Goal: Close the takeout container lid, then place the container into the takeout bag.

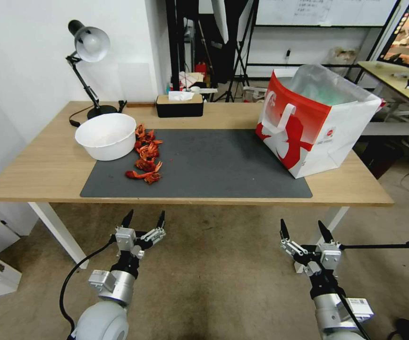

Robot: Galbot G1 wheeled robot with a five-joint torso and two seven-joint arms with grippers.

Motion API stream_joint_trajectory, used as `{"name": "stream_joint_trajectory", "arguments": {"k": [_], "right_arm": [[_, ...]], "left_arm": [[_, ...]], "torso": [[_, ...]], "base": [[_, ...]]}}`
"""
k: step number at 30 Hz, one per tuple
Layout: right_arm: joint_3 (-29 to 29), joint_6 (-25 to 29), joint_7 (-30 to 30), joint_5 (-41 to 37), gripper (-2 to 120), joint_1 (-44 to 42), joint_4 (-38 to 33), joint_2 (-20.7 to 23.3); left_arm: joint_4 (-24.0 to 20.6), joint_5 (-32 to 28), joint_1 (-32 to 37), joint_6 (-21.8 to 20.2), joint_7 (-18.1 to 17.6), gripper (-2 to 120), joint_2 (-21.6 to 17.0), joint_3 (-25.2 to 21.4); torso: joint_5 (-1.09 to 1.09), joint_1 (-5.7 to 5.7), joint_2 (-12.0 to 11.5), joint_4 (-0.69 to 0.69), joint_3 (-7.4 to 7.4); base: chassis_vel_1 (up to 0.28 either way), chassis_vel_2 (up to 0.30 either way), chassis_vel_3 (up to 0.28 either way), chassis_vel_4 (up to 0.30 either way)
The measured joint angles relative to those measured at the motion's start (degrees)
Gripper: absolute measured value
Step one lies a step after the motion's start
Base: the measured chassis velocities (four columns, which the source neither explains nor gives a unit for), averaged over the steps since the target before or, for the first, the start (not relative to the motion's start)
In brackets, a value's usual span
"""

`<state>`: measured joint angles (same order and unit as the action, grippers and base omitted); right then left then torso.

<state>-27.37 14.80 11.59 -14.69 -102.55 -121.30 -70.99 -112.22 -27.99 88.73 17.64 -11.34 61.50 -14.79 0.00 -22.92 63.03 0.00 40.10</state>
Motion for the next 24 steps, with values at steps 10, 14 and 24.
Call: {"name": "stream_joint_trajectory", "arguments": {"k": [10, 14, 24], "right_arm": [[0.05, -0.12, 0.04, -0.11, 100, 0.13, 0.00, 0.08], [0.06, -0.17, 0.06, -0.13, 100, 0.16, 0.00, 0.10], [0.06, -0.21, 0.08, -0.17, 100, 0.20, 0.00, 0.12]], "left_arm": [[0.02, 0.01, -0.02, 0.00, -0.04, 100, -0.02, 0.04], [0.02, 0.01, -0.02, 0.00, -0.05, 100, -0.02, 0.04], [0.02, 0.01, -0.02, -0.01, -0.08, 100, -0.03, 0.04]], "torso": [[0.00, 0.00, -0.01, 0.00, 0.00], [0.00, 0.00, -0.01, 0.00, 0.00], [0.00, 0.00, -0.01, 0.00, 0.00]], "base": [[0.000, 0.000, 0.000, 0.000], [0.000, 0.000, 0.000, 0.000], [0.000, 0.000, 0.000, 0.000]]}}
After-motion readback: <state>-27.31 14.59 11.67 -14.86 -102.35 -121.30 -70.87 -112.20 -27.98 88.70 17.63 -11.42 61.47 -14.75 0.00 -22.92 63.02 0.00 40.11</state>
